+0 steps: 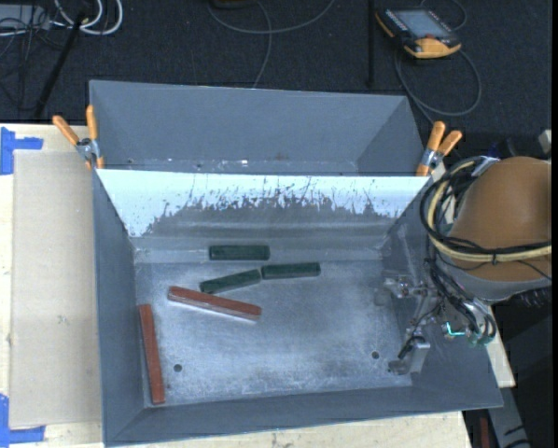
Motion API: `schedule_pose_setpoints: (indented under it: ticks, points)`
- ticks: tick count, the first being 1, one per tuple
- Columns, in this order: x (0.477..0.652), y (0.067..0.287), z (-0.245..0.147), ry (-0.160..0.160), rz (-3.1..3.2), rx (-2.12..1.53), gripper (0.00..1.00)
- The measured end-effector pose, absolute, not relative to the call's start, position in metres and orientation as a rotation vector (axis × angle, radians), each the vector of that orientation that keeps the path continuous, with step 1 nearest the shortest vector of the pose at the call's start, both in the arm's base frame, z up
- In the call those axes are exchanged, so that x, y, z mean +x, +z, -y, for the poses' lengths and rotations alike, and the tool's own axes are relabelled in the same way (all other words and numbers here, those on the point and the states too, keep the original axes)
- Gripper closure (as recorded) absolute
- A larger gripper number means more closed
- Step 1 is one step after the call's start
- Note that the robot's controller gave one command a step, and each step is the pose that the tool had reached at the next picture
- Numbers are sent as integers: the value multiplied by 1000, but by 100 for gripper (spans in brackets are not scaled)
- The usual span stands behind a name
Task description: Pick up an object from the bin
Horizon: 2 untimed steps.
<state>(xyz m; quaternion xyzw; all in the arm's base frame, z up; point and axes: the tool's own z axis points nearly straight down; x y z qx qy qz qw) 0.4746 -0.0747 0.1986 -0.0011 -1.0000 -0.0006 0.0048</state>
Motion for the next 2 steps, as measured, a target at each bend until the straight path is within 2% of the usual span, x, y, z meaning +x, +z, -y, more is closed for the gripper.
schedule_pose_setpoints:
  ticks: [1,2]
  points:
    - [549,65,-2,-4,3136,143,0]
    - [623,148,-61,-4,3147,253,0]
